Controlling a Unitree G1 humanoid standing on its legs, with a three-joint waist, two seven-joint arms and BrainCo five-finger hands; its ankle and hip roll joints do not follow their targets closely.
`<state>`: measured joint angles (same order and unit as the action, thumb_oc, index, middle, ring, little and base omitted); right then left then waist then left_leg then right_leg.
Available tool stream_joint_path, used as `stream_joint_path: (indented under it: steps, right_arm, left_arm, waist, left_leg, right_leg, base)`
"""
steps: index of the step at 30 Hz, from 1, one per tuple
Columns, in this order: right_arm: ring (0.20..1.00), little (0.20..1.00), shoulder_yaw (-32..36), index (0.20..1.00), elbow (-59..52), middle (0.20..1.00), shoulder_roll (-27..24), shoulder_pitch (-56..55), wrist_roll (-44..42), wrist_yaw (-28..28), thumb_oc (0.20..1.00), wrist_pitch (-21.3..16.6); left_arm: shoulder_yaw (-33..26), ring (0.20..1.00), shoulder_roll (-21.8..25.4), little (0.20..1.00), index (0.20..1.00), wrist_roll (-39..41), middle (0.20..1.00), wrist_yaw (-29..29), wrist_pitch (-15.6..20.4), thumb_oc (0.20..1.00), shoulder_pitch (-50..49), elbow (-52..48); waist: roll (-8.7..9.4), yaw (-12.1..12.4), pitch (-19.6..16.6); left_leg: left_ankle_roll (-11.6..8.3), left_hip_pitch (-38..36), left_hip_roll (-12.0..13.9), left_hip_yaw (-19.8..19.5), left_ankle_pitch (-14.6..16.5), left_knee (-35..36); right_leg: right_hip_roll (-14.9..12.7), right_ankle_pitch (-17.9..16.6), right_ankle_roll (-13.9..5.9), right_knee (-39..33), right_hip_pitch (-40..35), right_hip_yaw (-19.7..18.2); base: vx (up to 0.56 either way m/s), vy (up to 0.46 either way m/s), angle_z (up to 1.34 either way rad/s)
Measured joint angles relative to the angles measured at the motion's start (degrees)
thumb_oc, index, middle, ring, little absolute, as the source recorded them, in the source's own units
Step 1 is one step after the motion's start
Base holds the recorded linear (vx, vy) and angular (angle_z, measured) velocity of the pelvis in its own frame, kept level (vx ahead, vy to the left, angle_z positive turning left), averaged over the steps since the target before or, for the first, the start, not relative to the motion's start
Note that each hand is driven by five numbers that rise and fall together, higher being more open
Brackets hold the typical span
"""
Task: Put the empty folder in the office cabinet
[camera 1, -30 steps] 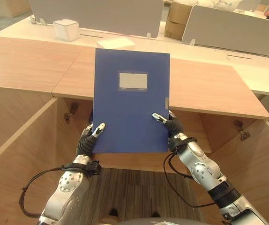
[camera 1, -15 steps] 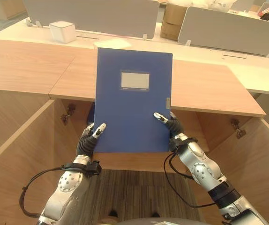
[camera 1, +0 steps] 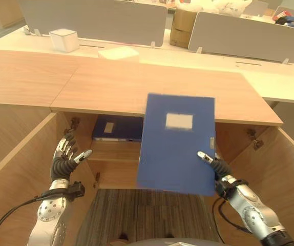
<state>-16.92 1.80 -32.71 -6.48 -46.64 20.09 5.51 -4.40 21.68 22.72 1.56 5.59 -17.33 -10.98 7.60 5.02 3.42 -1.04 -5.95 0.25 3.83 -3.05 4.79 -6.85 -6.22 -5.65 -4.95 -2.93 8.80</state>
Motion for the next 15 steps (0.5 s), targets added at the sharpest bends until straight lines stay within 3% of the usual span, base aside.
stream_joint_path:
  steps: [6,13,15]
  right_arm:
    - [0.2,0.2,-4.36,0.2,0.67,0.2,-9.86,-2.84,5.06,7.77,0.2,5.31]
    - [0.2,0.2,-3.68,0.2,-0.33,0.2,-19.92,-1.9,6.23,12.08,0.2,5.76]
    - [0.2,0.2,-3.55,0.2,-0.12,0.2,-20.7,-1.88,6.83,12.05,0.2,5.76]
  left_arm:
    - [0.59,1.0,0.97,1.0,1.0,-3.58,1.0,-0.18,1.19,1.0,2.92,1.17]
    - [3.34,1.0,4.59,1.0,1.0,-7.33,1.0,0.81,1.52,1.0,5.02,1.35]
    - [3.96,1.0,4.77,1.0,1.0,-7.78,1.0,1.26,1.52,1.0,5.43,1.35]
  waist:
    - [0.82,-0.25,-0.55]
    - [1.32,-3.07,0.64]
    - [1.24,-3.34,0.81]
  left_leg:
    - [-0.19,0.53,-0.09,0.51,-0.2,-0.21]
    - [0.33,-0.89,-0.29,2.2,0.2,0.22]
    - [0.49,-0.94,-0.32,2.35,0.31,0.21]
  right_leg:
    - [-0.1,-0.28,-0.41,-0.08,0.76,-0.57]
    - [-0.28,-0.52,-0.67,-0.22,0.23,-2.12]
    - [-0.32,-0.52,-0.68,-0.24,0.34,-2.26]
  base:
    - [-0.02,0.001,-0.04]
    - [0.0,0.0,-0.13]
    - [0.02,-0.001,-0.1]
